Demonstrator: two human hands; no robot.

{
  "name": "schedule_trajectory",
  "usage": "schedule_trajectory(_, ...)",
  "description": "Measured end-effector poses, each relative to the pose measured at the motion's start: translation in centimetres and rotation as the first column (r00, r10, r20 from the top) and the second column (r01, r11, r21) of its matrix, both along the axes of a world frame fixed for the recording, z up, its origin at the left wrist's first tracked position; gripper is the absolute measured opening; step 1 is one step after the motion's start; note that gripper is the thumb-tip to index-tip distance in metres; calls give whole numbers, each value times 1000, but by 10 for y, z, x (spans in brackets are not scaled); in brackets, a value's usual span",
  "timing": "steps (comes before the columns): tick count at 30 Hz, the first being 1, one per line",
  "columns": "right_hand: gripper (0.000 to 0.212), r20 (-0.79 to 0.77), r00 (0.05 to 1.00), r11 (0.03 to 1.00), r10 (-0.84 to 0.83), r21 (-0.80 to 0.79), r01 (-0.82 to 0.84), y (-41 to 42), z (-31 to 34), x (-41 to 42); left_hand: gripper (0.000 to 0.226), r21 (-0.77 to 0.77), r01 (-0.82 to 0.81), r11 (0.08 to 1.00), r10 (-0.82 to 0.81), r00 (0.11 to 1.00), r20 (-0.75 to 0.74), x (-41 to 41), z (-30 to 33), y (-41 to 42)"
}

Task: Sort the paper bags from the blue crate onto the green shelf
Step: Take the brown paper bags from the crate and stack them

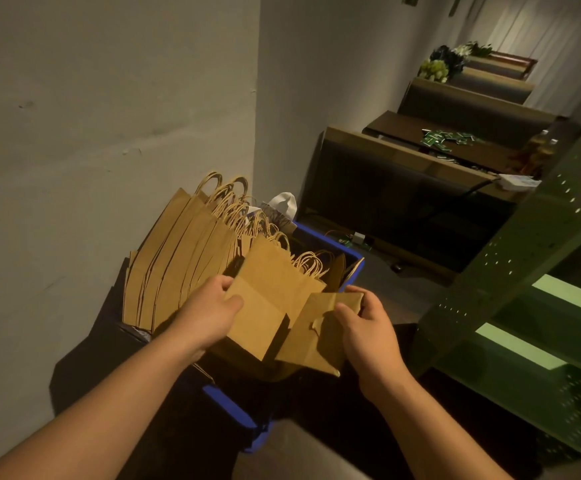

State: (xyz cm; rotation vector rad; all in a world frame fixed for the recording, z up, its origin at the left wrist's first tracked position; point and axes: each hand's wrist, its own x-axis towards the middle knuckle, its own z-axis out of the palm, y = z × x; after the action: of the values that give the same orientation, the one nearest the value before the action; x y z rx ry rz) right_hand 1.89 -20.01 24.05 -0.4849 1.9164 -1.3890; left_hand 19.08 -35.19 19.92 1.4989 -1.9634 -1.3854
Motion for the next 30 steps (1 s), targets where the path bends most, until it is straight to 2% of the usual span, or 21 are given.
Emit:
schedule_trajectory(4, 42, 12, 999, 991, 42, -127, -40, 3, 17, -5, 29, 59, -112, 992, 122, 971, -208, 22, 16, -2)
schedule_trajectory(6, 46, -22, 999, 987, 41, -153, -44, 3, 23, -6, 30, 103, -151, 983, 173, 952, -253, 31, 22, -1)
schedule_trajectory(9, 34, -58, 998, 981, -17, -193, 6, 4, 29, -9, 26, 194, -168, 967, 221, 929, -297, 40, 27, 6)
schedule_trajectory(13, 35, -66, 995, 959, -69, -280, 48, 4, 33, -12, 66, 417, -235, 878, 405, 829, -386, 48, 23, 15)
schedule_trajectory(14, 36, -39, 997, 948, -65, -313, 50, 5, 35, -13, 67, 429, -243, 870, 419, 823, -383, 48, 22, 17)
schedule_trajectory(15, 37, 6, 999, 934, -51, -353, 50, 5, 37, -14, 59, 416, -238, 878, 403, 836, -371, 48, 22, 19)
schedule_trajectory(17, 37, 142, 990, 902, 9, -427, 54, 6, 42, -14, 26, 405, -225, 886, 374, 863, -339, 46, 27, 24)
schedule_trajectory(18, 36, 210, 977, 889, 38, -453, 63, 7, 44, -14, 19, 418, -223, 880, 377, 865, -331, 46, 26, 26)
schedule_trajectory(23, 30, 364, 930, 868, 49, -475, 141, 13, 49, -23, 37, 516, -222, 827, 443, 823, -356, 47, 21, 29)
schedule_trajectory(27, 31, 531, 847, 848, 24, -459, 264, 18, 49, -28, 35, 534, -237, 811, 466, 814, -346, 46, 18, 33)
schedule_trajectory(30, 23, 636, 770, 803, 48, -484, 349, 19, 49, -29, 29, 548, -234, 803, 474, 809, -349, 41, 18, 38)
